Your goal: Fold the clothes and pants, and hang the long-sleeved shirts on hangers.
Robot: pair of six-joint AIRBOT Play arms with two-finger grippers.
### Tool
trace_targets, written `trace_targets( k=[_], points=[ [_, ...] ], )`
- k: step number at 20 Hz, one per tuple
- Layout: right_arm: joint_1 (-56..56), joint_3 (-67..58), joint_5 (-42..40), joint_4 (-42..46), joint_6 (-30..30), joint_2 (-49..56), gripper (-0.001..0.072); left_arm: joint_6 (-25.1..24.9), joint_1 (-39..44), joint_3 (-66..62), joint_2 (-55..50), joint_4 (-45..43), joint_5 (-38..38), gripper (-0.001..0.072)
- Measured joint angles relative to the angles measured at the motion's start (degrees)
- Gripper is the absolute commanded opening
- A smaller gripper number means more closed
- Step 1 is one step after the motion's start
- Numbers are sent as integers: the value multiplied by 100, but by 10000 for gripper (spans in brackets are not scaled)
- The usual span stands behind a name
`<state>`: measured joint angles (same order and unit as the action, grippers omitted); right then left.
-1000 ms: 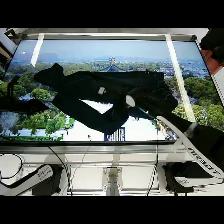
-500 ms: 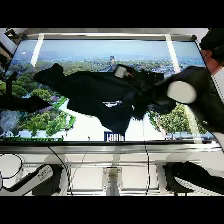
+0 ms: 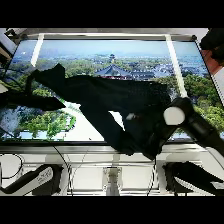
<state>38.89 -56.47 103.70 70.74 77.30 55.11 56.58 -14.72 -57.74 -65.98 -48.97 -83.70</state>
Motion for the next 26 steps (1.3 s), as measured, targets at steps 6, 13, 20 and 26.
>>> trace_targets(
  k=[6,13,20,26],
  points=[
    [2,1416,-411,-13,127,-28,21,332,1003,-24,-730,33,1410,570],
    [2,1665,-922,-7,144,-28,22,455,1687,-367,-2096,247,2142,564],
    [0,1690,-1097,0,153,-28,22,780,1853,-678,-2420,-254,2345,562],
    [2,1690,-1189,0,151,-33,22,632,2055,-737,-2522,-264,2356,23]
  ],
)
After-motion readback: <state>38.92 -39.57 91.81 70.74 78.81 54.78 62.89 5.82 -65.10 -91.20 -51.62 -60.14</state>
